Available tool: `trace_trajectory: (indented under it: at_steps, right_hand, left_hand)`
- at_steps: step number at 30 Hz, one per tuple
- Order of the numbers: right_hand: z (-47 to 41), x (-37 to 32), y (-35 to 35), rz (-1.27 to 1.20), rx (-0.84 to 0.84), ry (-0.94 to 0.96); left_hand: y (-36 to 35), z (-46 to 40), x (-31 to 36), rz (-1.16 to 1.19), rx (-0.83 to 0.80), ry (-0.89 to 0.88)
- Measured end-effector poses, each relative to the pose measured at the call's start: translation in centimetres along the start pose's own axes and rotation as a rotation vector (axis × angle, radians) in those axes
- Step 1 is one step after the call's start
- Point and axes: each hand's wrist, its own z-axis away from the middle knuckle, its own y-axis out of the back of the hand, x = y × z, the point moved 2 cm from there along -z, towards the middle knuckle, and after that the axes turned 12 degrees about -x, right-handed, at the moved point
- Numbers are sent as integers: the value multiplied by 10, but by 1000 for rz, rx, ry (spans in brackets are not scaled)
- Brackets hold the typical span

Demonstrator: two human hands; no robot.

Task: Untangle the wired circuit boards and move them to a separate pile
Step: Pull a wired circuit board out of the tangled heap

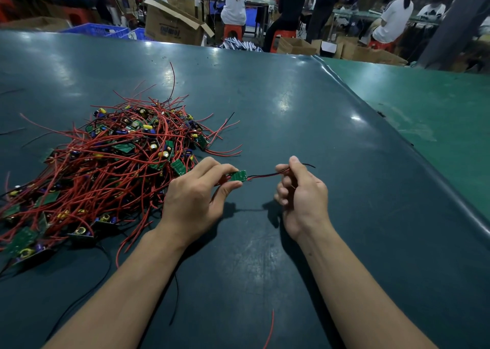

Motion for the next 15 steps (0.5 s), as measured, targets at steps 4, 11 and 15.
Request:
trace_trajectory:
  at_steps: [4, 11, 15]
  right_hand:
    - [1, -1, 1, 11, -75, 9]
    - [1, 0, -2, 181, -152, 55]
    - [0, 0, 2, 137, -88, 60]
  left_hand:
    - [0, 1, -1, -3, 22, 11]
    - [0, 3, -1, 8, 27, 3]
    - [1, 3, 0, 3, 25, 3]
